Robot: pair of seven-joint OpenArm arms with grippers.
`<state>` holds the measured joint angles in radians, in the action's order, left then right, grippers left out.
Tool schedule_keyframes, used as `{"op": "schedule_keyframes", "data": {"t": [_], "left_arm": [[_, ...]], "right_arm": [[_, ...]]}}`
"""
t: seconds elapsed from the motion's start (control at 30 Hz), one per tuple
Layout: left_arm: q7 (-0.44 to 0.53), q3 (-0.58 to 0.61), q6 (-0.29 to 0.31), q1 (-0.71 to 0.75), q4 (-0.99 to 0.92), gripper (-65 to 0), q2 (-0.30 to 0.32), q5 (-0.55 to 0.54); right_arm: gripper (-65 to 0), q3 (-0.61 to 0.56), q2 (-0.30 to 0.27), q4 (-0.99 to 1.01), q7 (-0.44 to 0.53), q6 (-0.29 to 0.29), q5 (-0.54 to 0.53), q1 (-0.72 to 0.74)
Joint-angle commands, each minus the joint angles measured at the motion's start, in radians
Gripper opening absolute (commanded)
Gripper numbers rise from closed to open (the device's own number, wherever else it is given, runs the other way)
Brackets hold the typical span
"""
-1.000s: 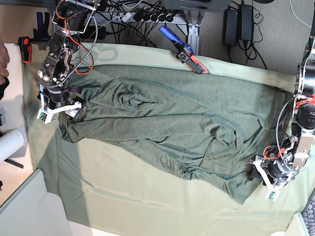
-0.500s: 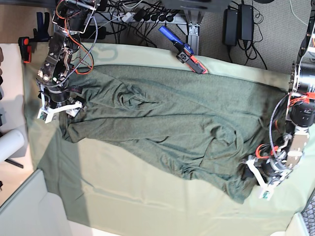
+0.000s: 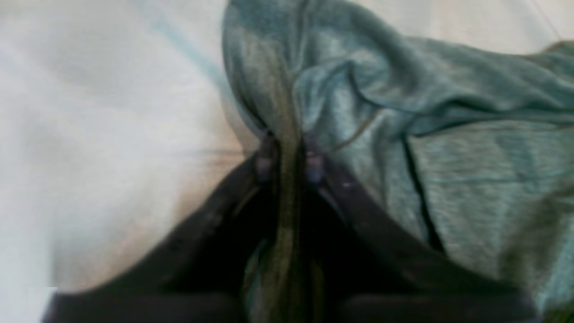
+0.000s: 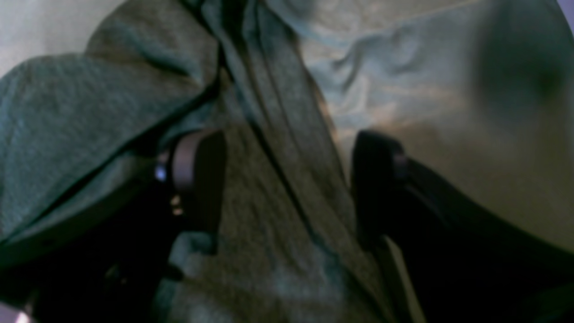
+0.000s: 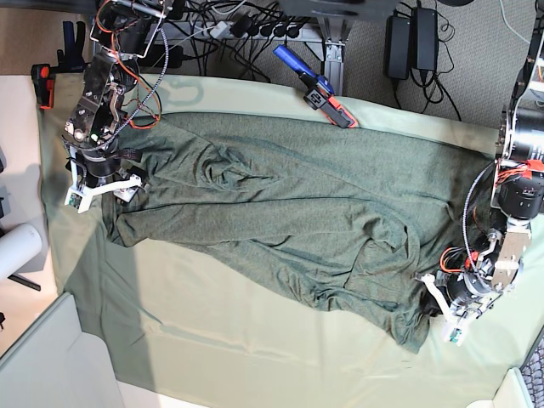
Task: Fold the T-shirt properly
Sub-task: 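Pull both held ends apart to straighten the narrowed shirt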
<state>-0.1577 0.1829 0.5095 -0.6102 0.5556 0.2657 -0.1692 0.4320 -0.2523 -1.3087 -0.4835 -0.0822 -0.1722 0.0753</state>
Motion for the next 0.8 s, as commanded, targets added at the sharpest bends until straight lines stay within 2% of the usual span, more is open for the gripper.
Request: {"op": "schedule_keyframes", "data": {"t": [0.0,0.1,0.2,0.4,0.47,0.77], "left_arm": [[-0.001,-0.001,0.037,-0.027,0.020,-63.9,0.002,-0.006],[-0.021,-0.007,0.038,-0.027,0.057,-65.0,0.007,-0.006],[-0.103,-0.037,0.040,-0.026,0.128,-65.0,0.015,-0.014],[-0.248,-0.071,0.189,0.000,0.294,-65.0,0.048,-0.117],[-0.277,-0.071,0.189,0.033,0.365,-65.0,0.060,-0.133],[-0.276,-0.071,0.189,0.222,0.656,-65.0,0.129,-0.129]], "right_arm": [[-21.3,0.004,-0.016,-0.016,0.016,-0.003,-0.005,0.016],[-21.3,0.004,-0.017,-0.016,0.016,-0.003,-0.004,0.016],[-21.3,0.004,-0.017,-0.016,0.016,-0.003,-0.004,0.016],[-21.3,0.004,-0.017,-0.016,0.017,-0.003,-0.016,0.016],[-21.3,0.004,-0.017,-0.016,0.020,-0.003,-0.015,0.016],[-21.3,0.004,-0.017,-0.016,0.024,-0.003,-0.015,0.016]]}}
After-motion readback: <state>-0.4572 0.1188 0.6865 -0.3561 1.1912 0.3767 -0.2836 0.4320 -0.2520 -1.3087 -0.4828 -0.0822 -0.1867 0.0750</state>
